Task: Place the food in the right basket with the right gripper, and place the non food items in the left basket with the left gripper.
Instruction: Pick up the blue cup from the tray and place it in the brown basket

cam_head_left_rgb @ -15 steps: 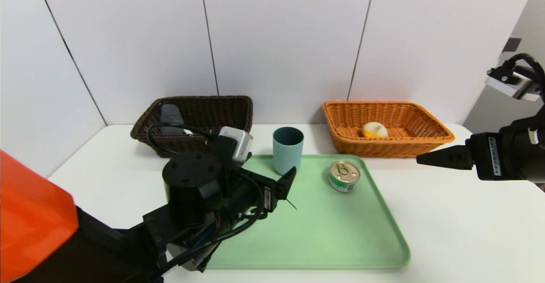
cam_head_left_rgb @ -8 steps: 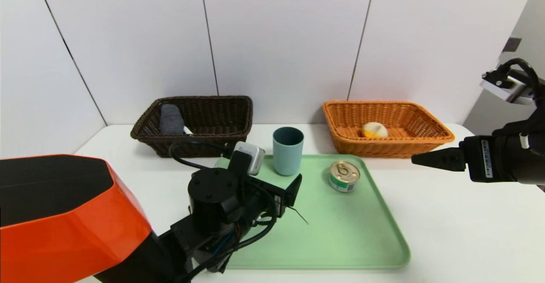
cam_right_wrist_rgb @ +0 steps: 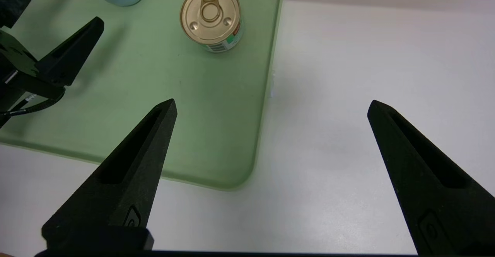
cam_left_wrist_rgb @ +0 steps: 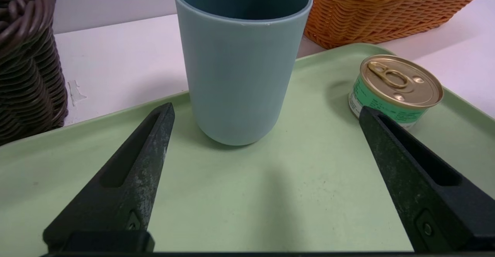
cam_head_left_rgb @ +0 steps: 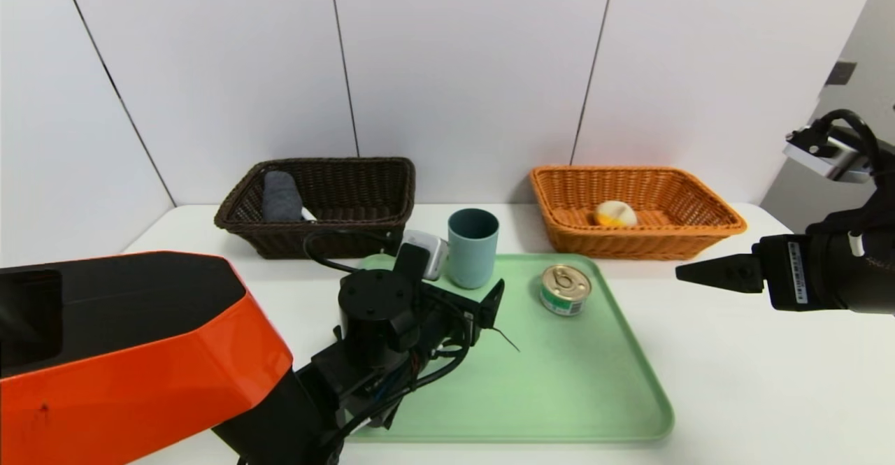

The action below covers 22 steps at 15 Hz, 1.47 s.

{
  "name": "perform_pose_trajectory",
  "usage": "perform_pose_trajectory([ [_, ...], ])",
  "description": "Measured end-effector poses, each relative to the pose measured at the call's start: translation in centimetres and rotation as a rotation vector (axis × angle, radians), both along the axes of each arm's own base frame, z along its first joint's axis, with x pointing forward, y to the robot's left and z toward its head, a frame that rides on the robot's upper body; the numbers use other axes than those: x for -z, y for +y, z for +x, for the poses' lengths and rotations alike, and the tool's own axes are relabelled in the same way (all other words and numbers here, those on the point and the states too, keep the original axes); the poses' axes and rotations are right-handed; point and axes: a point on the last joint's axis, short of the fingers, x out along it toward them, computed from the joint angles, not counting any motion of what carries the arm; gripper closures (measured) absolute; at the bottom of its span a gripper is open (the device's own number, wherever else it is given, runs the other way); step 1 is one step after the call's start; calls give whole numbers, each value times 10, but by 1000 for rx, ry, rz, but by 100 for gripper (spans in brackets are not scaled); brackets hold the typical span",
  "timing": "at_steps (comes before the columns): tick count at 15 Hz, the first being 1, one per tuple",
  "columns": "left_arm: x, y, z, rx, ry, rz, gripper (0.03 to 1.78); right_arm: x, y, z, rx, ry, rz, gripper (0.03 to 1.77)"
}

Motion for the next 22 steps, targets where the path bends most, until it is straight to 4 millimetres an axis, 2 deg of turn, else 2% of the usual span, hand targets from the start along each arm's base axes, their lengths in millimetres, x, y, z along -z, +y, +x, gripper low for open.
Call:
perform_pose_trajectory([
  [22, 1, -26, 75, -36, -17, -8, 12, 4, 1, 4, -24, 11, -27, 9],
])
